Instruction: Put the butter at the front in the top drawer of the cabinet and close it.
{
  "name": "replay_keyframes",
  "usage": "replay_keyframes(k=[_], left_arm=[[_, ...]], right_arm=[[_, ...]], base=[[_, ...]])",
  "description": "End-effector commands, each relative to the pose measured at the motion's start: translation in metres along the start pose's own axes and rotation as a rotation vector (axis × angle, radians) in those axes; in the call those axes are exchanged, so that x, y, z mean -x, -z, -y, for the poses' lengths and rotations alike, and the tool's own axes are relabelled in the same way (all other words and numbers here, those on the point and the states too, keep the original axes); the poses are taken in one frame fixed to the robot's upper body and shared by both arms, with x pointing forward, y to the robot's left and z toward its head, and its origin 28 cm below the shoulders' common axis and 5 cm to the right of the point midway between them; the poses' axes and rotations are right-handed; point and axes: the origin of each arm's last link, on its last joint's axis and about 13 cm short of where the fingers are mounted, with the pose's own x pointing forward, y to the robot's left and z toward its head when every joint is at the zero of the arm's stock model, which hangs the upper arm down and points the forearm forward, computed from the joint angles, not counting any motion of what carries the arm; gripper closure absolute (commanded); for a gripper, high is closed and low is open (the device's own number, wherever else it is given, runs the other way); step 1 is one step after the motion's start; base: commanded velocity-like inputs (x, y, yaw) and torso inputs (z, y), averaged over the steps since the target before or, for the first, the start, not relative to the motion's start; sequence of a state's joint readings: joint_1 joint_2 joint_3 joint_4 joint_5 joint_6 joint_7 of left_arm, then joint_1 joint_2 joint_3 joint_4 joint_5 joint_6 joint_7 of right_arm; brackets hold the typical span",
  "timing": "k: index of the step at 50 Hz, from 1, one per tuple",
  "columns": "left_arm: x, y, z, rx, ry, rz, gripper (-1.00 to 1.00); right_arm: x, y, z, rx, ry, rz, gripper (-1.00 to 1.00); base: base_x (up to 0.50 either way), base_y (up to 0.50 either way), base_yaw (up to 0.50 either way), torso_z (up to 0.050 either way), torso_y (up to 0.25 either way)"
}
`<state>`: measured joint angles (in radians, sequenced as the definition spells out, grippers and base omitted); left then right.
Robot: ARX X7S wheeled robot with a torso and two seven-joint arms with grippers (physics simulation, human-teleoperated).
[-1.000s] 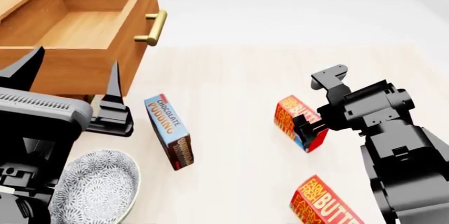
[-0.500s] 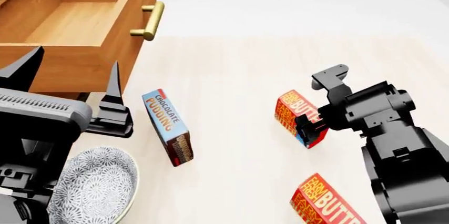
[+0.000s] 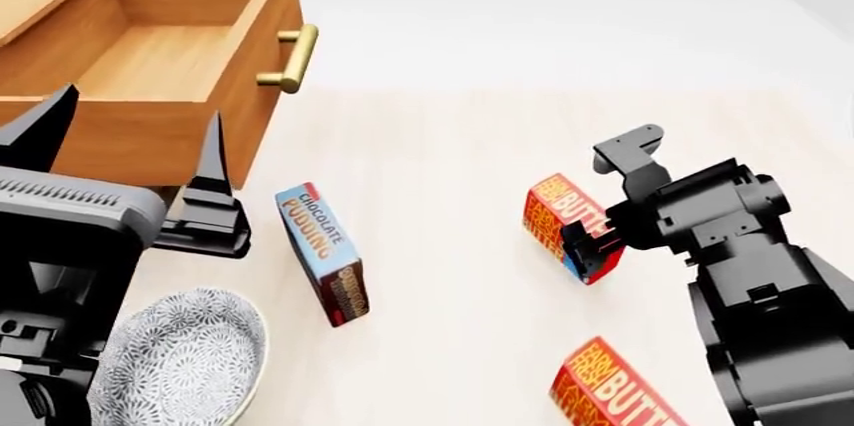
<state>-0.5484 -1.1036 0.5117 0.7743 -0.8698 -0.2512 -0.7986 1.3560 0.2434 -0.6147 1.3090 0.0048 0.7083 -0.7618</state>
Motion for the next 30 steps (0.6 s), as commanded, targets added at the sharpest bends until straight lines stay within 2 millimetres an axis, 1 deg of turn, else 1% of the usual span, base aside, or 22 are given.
replay_keyframes(k=[1, 7, 11, 16, 19, 23, 30], left_arm=[[0.0, -0.001, 0.0, 0.009, -0.002, -0.001, -1.0], [0.0, 0.001, 0.0, 0.01, 0.002, -0.001, -1.0], [0.0, 0.003, 0.0, 0.008, 0.003, -0.004, -1.0], [0.0, 0.002, 0.001, 0.008, 0.004, 0.0, -1.0], [-0.001, 0.002, 0.001, 0.007, 0.004, 0.002, -1.0], [-0.001, 0.002, 0.002, 0.001, 0.006, 0.005, -1.0], [-0.002, 0.001, 0.002, -0.029, 0.013, 0.003, -1.0]], right_arm=[[0.002, -0.006, -0.001, 0.007, -0.012, 0.032, 1.0], [0.004, -0.007, 0.001, 0.007, -0.003, 0.038, 1.0], [0.015, -0.016, 0.007, 0.017, 0.032, 0.068, 1.0], [0.038, -0.036, 0.015, 0.056, 0.082, 0.132, 1.0], [0.059, -0.049, 0.014, 0.092, 0.109, 0.183, 1.0], [0.08, -0.056, 0.014, 0.122, 0.133, 0.214, 1.0], [0.106, -0.06, 0.009, 0.153, 0.181, 0.272, 1.0]], base=[[0.0, 0.0, 0.0, 0.0, 0.17], [0.0, 0.0, 0.0, 0.0, 0.171], [0.0, 0.0, 0.0, 0.0, 0.156], [0.0, 0.0, 0.0, 0.0, 0.066], [0.0, 0.0, 0.0, 0.0, 0.0], [0.0, 0.0, 0.0, 0.0, 0.0], [0.0, 0.0, 0.0, 0.0, 0.0]])
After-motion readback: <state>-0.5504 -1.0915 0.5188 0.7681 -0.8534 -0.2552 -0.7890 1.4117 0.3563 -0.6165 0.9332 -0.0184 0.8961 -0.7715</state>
